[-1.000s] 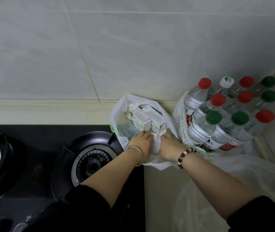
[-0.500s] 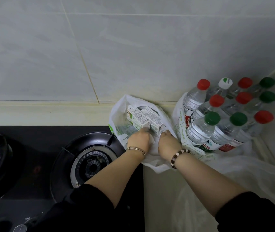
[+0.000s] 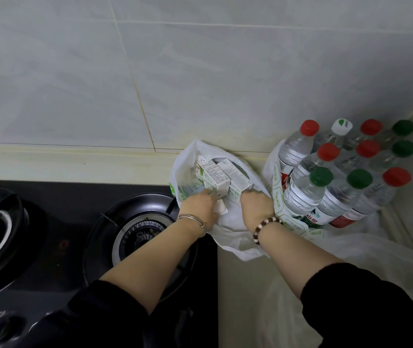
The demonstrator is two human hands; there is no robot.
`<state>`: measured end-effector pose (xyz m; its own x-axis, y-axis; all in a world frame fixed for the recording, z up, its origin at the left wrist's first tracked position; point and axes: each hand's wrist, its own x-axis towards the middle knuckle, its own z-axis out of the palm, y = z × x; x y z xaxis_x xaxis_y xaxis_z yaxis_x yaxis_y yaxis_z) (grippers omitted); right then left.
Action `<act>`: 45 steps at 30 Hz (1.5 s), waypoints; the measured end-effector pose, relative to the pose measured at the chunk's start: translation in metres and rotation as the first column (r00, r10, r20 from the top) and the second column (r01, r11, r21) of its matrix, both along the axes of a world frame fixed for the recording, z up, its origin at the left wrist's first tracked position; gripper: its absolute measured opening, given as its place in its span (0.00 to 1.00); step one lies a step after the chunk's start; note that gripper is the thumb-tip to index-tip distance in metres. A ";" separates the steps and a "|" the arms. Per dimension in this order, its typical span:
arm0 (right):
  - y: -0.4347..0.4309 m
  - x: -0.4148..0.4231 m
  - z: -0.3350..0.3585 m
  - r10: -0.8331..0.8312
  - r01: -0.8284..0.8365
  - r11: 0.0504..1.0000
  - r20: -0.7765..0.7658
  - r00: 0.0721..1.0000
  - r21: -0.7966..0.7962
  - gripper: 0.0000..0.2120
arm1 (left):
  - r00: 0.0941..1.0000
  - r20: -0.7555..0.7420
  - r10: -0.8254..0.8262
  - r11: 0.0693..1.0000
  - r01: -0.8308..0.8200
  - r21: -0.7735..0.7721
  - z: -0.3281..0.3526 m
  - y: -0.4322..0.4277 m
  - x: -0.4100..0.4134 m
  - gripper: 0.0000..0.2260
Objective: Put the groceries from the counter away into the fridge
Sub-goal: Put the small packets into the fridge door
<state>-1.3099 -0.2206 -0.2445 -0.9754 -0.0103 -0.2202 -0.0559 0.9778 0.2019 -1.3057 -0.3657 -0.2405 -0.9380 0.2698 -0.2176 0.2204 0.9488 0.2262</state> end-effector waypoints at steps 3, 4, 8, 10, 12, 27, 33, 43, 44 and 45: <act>0.000 0.004 0.001 -0.001 0.001 1.000 -0.013 1.000 -0.028 0.15 | 1.000 0.005 0.016 0.999 -0.016 0.046 0.002 -0.003 0.003 0.16; 0.000 0.007 0.002 -0.003 0.002 0.999 -0.011 1.000 -0.043 0.17 | 1.000 -0.001 0.016 0.998 -0.016 0.061 0.003 -0.004 0.004 0.15; 0.002 0.018 0.014 -0.017 0.016 0.991 -0.009 1.000 -0.134 0.25 | 0.999 -0.033 0.024 0.992 -0.020 0.123 0.010 -0.010 0.008 0.16; 0.002 0.024 0.023 0.036 -0.040 0.986 -0.023 0.999 -0.163 0.23 | 0.996 -0.051 0.068 0.985 -0.059 0.162 0.016 -0.013 0.012 0.14; 0.002 0.031 0.032 0.083 -0.084 0.977 -0.011 0.996 -0.194 0.20 | 0.989 -0.042 0.142 0.966 -0.129 0.222 0.023 -0.015 0.016 0.14; -0.050 0.108 0.119 0.064 -0.253 0.820 -0.358 0.931 -0.513 0.15 | 0.876 -0.137 0.463 0.775 -0.324 0.543 0.112 -0.071 0.121 0.22; -0.097 0.162 0.148 0.235 -0.457 0.589 -0.399 0.886 -0.667 0.19 | 0.710 -0.231 0.665 0.695 -0.475 0.541 0.141 -0.106 0.212 0.20; -0.175 0.310 0.171 0.603 -0.567 0.180 -0.365 0.709 -0.804 0.07 | 0.242 -0.169 0.956 0.292 -0.707 0.644 0.170 -0.141 0.435 0.17; -0.185 0.330 0.173 0.638 -0.563 0.132 -0.365 0.678 -0.816 0.05 | 0.186 -0.166 0.968 0.250 -0.718 0.650 0.172 -0.142 0.463 0.17; -0.195 0.351 0.176 0.673 -0.561 0.085 -0.368 0.642 -0.824 0.03 | 0.132 -0.171 0.976 0.212 -0.730 0.650 0.175 -0.144 0.491 0.17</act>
